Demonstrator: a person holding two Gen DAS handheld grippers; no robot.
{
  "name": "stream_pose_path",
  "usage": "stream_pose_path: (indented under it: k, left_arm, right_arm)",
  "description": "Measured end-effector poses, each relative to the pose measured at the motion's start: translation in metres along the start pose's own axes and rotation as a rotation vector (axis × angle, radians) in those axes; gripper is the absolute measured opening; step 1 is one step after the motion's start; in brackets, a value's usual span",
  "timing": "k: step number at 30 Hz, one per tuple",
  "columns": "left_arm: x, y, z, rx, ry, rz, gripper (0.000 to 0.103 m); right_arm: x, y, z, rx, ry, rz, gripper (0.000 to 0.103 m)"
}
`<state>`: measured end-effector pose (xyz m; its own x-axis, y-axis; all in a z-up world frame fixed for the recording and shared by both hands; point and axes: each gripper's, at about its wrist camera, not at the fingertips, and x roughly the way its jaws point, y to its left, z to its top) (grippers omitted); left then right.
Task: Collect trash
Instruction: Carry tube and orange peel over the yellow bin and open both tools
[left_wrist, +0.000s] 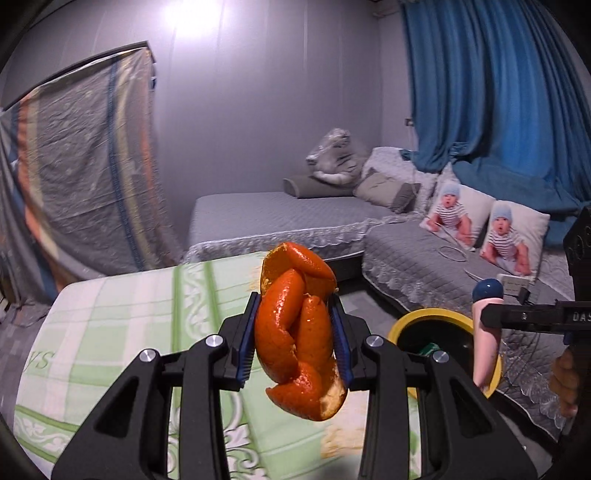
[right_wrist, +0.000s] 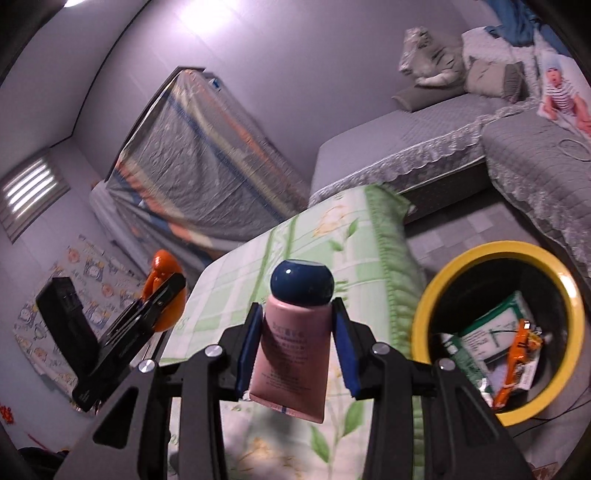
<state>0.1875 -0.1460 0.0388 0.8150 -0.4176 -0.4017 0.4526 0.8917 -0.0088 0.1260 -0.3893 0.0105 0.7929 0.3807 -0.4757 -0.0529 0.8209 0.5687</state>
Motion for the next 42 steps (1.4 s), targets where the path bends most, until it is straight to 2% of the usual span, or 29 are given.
stream_pose_path:
  k: [7, 13, 16, 22, 26, 30, 33, 39, 40, 41, 42]
  left_arm:
    - [0.020, -0.059, 0.006, 0.077, -0.003, -0.094, 0.034]
    - [0.042, -0.101, 0.001, 0.114, 0.027, -0.166, 0.034]
    - [0.054, -0.117, -0.003, 0.137, 0.037, -0.181, 0.034]
    - [0.086, -0.138, -0.013, 0.140, 0.102, -0.216, 0.035]
    - [0.110, -0.150, -0.023, 0.165, 0.139, -0.231, 0.035]
    - [0.155, -0.162, -0.040, 0.146, 0.264, -0.285, 0.036]
    - [0.181, -0.166, -0.053, 0.134, 0.325, -0.288, 0.036]
    - [0.198, -0.172, -0.061, 0.118, 0.346, -0.289, 0.038]
    - [0.198, -0.172, -0.060, 0.111, 0.342, -0.283, 0.041]
    - [0.197, -0.169, -0.058, 0.098, 0.335, -0.279, 0.052]
    - [0.194, -0.164, -0.057, 0.084, 0.326, -0.277, 0.060]
  right_arm:
    - [-0.032, -0.044, -0.002, 0.040, -0.091, -0.122, 0.036]
    - [-0.035, -0.087, -0.006, 0.095, -0.121, -0.222, 0.036]
    - [-0.031, -0.109, -0.010, 0.130, -0.118, -0.244, 0.036]
    - [-0.026, -0.135, -0.014, 0.161, -0.119, -0.297, 0.036]
    - [-0.022, -0.149, -0.016, 0.162, -0.125, -0.365, 0.036]
    - [-0.012, -0.176, -0.015, 0.206, -0.097, -0.401, 0.036]
    - [-0.003, -0.193, -0.016, 0.245, -0.076, -0.436, 0.036]
    - [0.001, -0.205, -0.017, 0.261, -0.072, -0.466, 0.036]
    - [0.001, -0.204, -0.016, 0.256, -0.075, -0.485, 0.037]
    - [0.000, -0.204, -0.016, 0.255, -0.078, -0.507, 0.037]
    - [-0.003, -0.204, -0.015, 0.265, -0.085, -0.530, 0.041]
